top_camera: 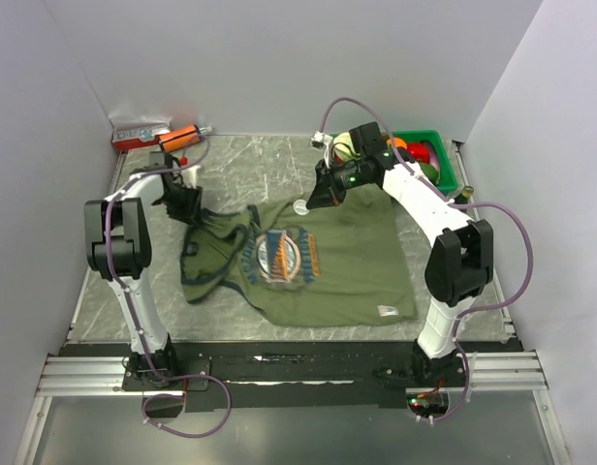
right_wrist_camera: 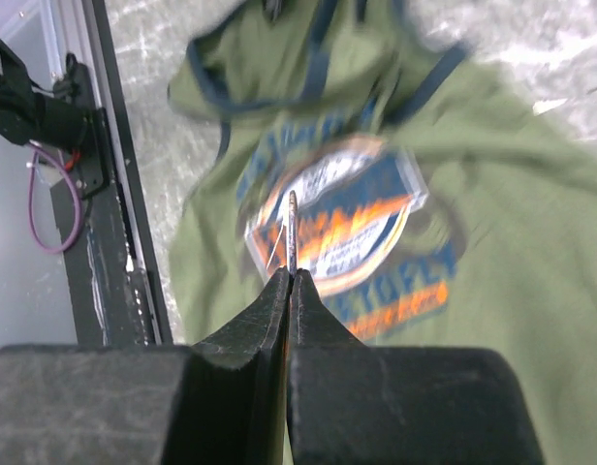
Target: Remove the brooch from the garment
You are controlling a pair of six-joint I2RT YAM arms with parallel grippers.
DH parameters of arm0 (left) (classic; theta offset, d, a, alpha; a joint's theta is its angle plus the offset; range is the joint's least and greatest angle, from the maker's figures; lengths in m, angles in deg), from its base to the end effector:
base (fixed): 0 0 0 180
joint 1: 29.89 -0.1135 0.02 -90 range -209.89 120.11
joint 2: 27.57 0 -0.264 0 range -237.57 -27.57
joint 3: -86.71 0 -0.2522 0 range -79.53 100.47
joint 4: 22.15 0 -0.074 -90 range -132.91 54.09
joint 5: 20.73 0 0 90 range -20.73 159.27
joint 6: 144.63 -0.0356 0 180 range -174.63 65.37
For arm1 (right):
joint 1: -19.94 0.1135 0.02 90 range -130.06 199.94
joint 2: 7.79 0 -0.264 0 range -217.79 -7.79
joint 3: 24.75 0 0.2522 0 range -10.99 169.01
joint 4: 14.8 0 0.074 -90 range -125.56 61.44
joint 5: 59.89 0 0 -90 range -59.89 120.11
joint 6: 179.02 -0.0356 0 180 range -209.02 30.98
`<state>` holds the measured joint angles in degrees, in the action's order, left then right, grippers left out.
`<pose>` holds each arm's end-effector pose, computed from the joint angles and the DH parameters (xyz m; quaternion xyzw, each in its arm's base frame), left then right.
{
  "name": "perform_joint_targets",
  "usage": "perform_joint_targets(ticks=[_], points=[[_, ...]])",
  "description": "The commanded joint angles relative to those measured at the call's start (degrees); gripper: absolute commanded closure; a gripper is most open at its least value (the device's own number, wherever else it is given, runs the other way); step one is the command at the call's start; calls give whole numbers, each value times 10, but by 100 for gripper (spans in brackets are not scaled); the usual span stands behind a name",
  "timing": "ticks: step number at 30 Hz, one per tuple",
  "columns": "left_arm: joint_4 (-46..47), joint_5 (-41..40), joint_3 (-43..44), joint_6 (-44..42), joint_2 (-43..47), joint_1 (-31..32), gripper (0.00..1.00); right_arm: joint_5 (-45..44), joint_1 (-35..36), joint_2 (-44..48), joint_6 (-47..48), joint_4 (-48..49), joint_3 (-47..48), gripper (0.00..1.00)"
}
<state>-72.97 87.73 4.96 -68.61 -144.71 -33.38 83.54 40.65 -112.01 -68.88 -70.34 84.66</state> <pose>0.4163 0.0141 0.1657 0.1170 0.9650 -0.1297 0.1958 0.3610 0.1671 0.3189 -0.4361 0.7343 0.4244 0.3008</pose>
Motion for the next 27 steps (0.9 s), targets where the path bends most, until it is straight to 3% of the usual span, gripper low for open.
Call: perform_joint_targets(ticks=[1,6,9,15,19,27], points=[[-5,-76,48,-31,-17,-43,55,16,6,-9,14,-7,-18,100],[-93,164,96,-55,67,-33,45,52,24,-16,14,2,-57,100],[-77,242,58,-18,134,5,43,70,38,-41,13,2,-62,100],[43,264,-73,118,191,114,40,125,57,-81,-50,77,-78,100],[104,327,-130,233,168,130,39,165,61,-106,-127,125,-108,100],[128,398,-173,239,134,153,34,191,57,-177,-167,157,-120,100]])
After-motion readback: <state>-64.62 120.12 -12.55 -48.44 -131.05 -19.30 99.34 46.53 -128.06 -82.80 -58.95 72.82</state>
